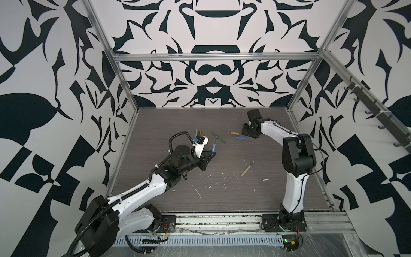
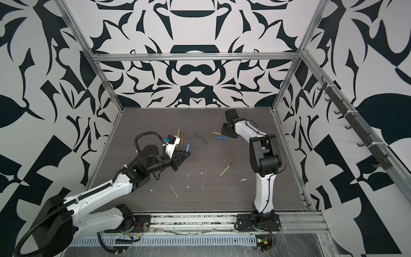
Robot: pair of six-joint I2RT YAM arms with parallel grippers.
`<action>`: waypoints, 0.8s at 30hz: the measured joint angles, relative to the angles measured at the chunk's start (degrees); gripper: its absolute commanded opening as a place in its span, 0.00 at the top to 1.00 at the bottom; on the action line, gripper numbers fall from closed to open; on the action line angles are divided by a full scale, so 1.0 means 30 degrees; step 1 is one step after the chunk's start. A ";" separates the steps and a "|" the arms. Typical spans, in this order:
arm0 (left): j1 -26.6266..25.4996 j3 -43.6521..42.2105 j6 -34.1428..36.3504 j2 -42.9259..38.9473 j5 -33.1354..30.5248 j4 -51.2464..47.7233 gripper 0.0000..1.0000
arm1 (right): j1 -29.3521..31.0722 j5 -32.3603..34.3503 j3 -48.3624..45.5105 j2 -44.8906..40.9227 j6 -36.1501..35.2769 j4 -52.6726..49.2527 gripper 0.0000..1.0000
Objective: Insert the pens into the pen caps
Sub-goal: 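Move the right gripper over the blue cap and lower it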
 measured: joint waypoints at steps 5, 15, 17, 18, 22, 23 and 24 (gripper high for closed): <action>0.0000 0.0000 0.0000 -0.0386 -0.0160 -0.0393 0.96 | 0.0007 -0.0066 0.0765 0.0823 -0.0146 -0.0364 0.50; 0.0000 -0.0168 0.0015 -0.0947 -0.0306 -0.0852 0.96 | 0.0051 -0.0131 0.1763 0.2033 -0.0474 -0.1217 0.51; 0.0000 -0.0211 0.0015 -0.0947 -0.0342 -0.0845 0.96 | 0.0102 -0.0131 0.1763 0.2106 -0.0561 -0.1348 0.51; 0.0000 -0.0226 0.0015 -0.0947 -0.0357 -0.0860 0.96 | 0.0146 -0.0131 0.1763 0.2106 -0.0619 -0.1428 0.51; 0.0000 -0.0233 0.0015 -0.0947 -0.0357 -0.0860 0.96 | 0.0495 -0.0117 0.1785 0.2178 -0.0845 -0.1683 0.51; 0.0000 -0.0233 0.0015 -0.0947 -0.0357 -0.0860 0.96 | 0.0583 -0.0117 0.1785 0.2193 -0.0933 -0.1741 0.51; 0.0000 -0.0233 0.0015 -0.0947 -0.0357 -0.0860 0.96 | 0.0685 -0.0117 0.1792 0.2208 -0.1005 -0.1821 0.51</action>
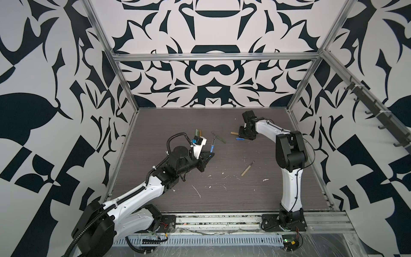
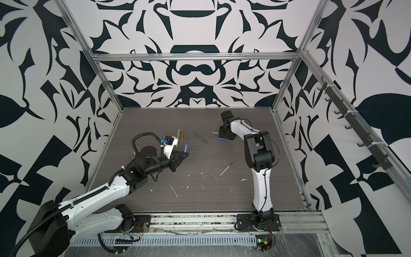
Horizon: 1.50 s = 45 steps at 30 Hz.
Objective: Insert the pens into the pen caps
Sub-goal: 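Move the right gripper over the blue cap and lower it, then close the right gripper on the blue cap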
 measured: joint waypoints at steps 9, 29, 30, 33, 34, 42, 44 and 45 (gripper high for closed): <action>0.0000 -0.0007 0.0000 0.0000 0.0000 0.0000 0.96 | 0.0772 0.0510 0.0109 0.0255 -0.0998 -0.0619 0.50; 0.0000 -0.0022 -0.0007 0.0386 0.0022 0.0029 0.96 | 0.0517 -0.0561 0.0656 -0.0197 -0.3169 -0.2623 0.77; 0.0000 -0.0022 -0.0007 0.0386 0.0022 0.0029 0.96 | 0.0386 -0.0787 0.0816 -0.0197 -0.3177 -0.2674 0.80; -0.0007 -0.0022 -0.0007 0.0386 0.0022 0.0029 0.96 | 0.0022 -0.1960 0.1173 -0.0197 -0.3300 -0.2703 0.82; -0.0015 -0.0022 -0.0007 0.0386 0.0022 0.0022 0.96 | -0.0138 -0.2317 0.1195 -0.0197 -0.3330 -0.2696 0.82; -0.0015 -0.0022 -0.0007 0.0408 0.0175 0.0022 0.96 | -0.1479 -0.4779 0.1202 -0.0182 -0.3075 -0.2703 0.73; -0.0015 -0.0022 -0.0007 0.0452 0.0211 0.0022 0.96 | -0.1588 -0.4983 0.1202 -0.0175 -0.3016 -0.2696 0.73; -0.0022 -0.0022 -0.0007 0.0466 0.0226 0.0022 0.96 | -0.1588 -0.5042 0.1202 -0.0160 -0.3002 -0.2696 0.73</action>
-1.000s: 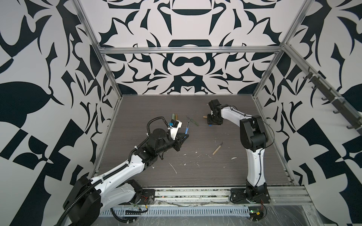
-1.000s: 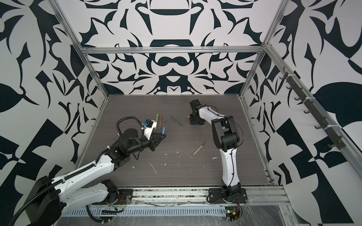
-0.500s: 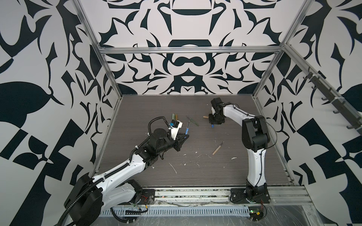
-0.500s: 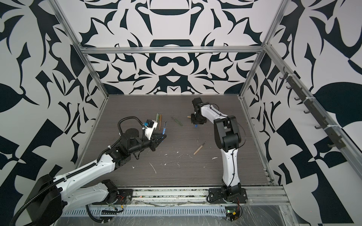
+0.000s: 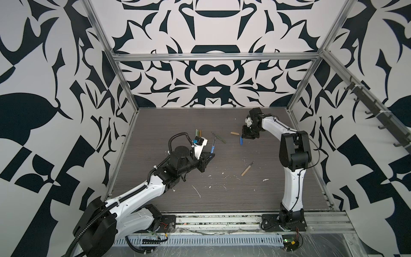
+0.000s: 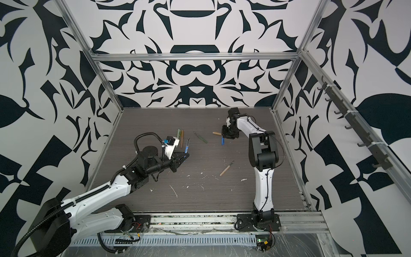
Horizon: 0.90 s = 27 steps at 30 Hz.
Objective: Insert the pens into the pen caps
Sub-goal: 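Close the right gripper on the blue cap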
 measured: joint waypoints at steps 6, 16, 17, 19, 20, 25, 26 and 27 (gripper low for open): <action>-0.0007 0.0000 -0.0007 0.0073 0.0087 0.0000 0.96 | 0.0066 -0.0270 0.0007 0.0197 0.0168 0.0015 0.77; -0.0007 0.0007 -0.0007 0.0219 0.0109 0.0007 0.96 | 0.0087 -0.0350 0.0197 0.0991 0.0503 0.0007 0.79; -0.0007 0.0007 -0.0007 0.0248 0.0109 0.0007 0.96 | 0.0087 -0.0357 0.0204 0.0991 0.0510 0.0000 0.79; -0.0007 0.0007 -0.0007 0.0277 0.0138 0.0007 0.96 | 0.0087 -0.0357 0.0219 0.0991 0.0546 0.0022 0.80; -0.0007 0.0007 -0.0007 0.0277 0.0153 0.0007 0.96 | 0.0087 -0.0364 0.0219 0.0991 0.0546 0.0029 0.80; -0.0007 0.0007 -0.0007 0.0277 0.0168 0.0007 0.96 | 0.0087 -0.0211 0.0248 0.0991 0.0546 0.0000 0.76; -0.0007 0.0007 -0.0007 0.0277 0.0168 0.0007 0.96 | 0.0095 -0.0095 0.0248 0.1020 0.0525 -0.0022 0.76; -0.0007 0.0007 -0.0007 0.0277 0.0168 0.0007 0.96 | 0.0095 -0.0007 0.0255 0.1049 0.0510 -0.0044 0.76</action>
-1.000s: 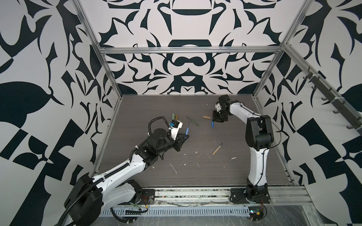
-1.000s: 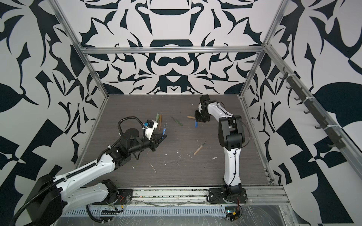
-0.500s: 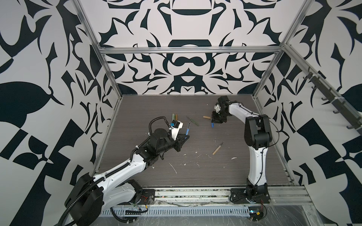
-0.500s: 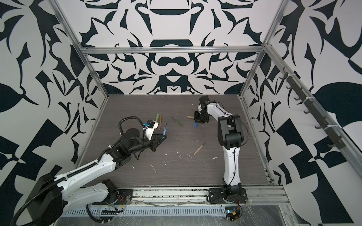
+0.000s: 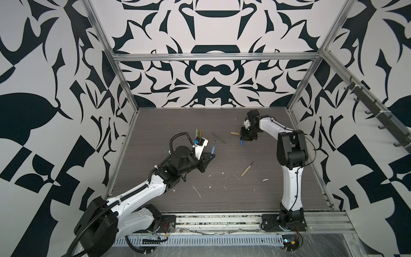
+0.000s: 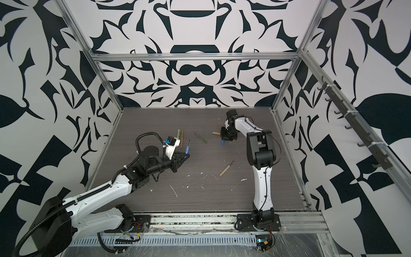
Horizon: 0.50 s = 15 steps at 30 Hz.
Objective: Insert the pens into the pen caps
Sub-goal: 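Close the right gripper on the blue cap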
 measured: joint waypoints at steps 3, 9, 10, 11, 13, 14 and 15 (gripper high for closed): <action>0.0000 0.0000 -0.0007 0.0000 0.0000 0.0000 0.96 | 0.0073 0.0189 0.0022 0.0131 0.0000 -0.0044 0.76; 0.0000 0.0000 -0.0007 0.0051 0.0015 0.0007 0.96 | 0.0189 0.0219 0.0051 0.0146 -0.0044 -0.0066 0.73; 0.0000 0.0000 -0.0007 0.0073 0.0044 0.0000 0.96 | 0.0189 0.0160 0.0051 0.0138 -0.0058 -0.0073 0.73; 0.0000 0.0000 -0.0007 0.0080 0.0073 0.0000 0.96 | 0.0189 0.0080 0.0051 0.0124 -0.0087 -0.0109 0.73; 0.0000 0.0000 -0.0007 0.0087 0.0109 0.0000 0.96 | 0.0189 -0.0036 0.0051 0.0102 -0.0160 -0.0233 0.73; 0.0000 0.0000 -0.0007 0.0087 0.0138 0.0000 0.96 | 0.0189 -0.0066 0.0051 0.0080 -0.0197 -0.0299 0.73; 0.0000 0.0000 -0.0007 0.0087 0.0146 0.0000 0.96 | 0.0189 -0.0051 0.0051 0.0044 -0.0233 -0.0350 0.73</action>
